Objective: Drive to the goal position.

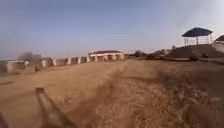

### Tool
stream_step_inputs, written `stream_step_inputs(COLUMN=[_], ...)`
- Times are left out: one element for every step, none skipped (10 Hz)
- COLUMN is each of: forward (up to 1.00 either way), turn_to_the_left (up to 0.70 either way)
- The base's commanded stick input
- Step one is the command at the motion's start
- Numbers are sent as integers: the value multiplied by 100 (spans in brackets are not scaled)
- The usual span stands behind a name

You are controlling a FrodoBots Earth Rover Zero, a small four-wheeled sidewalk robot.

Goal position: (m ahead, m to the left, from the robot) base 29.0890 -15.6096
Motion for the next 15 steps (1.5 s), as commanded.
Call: stream_step_inputs(forward=[70, 70, 70, 70, 70, 70, 70, 70, 70, 70, 70, 70, 70, 70, 70], turn_to_the_left=[0, 0, 0, 0, 0, 0, 0, 0, 3, 35, 26, 8, 0, 0, 0])
